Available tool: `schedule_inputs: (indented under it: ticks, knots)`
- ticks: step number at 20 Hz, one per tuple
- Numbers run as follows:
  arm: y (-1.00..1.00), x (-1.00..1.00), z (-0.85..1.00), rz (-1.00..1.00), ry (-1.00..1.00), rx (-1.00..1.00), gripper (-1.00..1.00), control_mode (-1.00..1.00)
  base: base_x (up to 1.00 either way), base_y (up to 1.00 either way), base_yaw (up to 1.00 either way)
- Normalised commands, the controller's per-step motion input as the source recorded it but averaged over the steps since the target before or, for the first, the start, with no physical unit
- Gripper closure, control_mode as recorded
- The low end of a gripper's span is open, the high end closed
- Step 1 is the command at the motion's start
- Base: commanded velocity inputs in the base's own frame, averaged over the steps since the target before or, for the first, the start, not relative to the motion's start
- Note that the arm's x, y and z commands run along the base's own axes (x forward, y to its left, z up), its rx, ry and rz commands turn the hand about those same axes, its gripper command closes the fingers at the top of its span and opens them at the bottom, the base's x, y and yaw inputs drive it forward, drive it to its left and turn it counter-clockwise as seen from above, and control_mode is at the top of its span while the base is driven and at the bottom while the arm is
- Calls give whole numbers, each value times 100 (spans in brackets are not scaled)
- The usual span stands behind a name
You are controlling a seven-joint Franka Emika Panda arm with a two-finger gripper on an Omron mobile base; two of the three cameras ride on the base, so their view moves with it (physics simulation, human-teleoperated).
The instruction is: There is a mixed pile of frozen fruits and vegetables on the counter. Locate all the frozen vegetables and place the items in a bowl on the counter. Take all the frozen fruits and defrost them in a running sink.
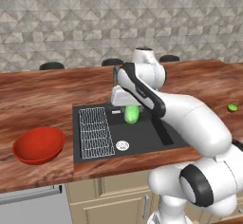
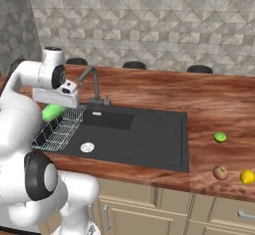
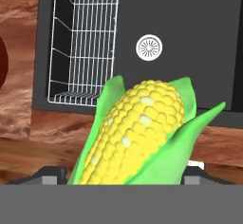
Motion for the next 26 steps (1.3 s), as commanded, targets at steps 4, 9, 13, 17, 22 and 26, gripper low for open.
schedule_inputs:
  ticks: [4, 9, 13, 17, 22, 26]
  knots:
    - [100, 24, 0, 0, -4, 0, 100, -100, 0, 0, 0]
    - [100, 32, 0, 0, 1, -5, 100, -100, 0, 0, 0]
    - [100, 27, -3, 0, 1, -8, 100, -100, 0, 0, 0]
    - [100, 20, -3, -1, 3, -14, 100, -100, 0, 0, 0]
    - [100, 18, -20, -2, 3, -11, 100, -100, 0, 0, 0]
    - [93, 19, -32, -1, 2, -5, 100, -100, 0, 0, 0]
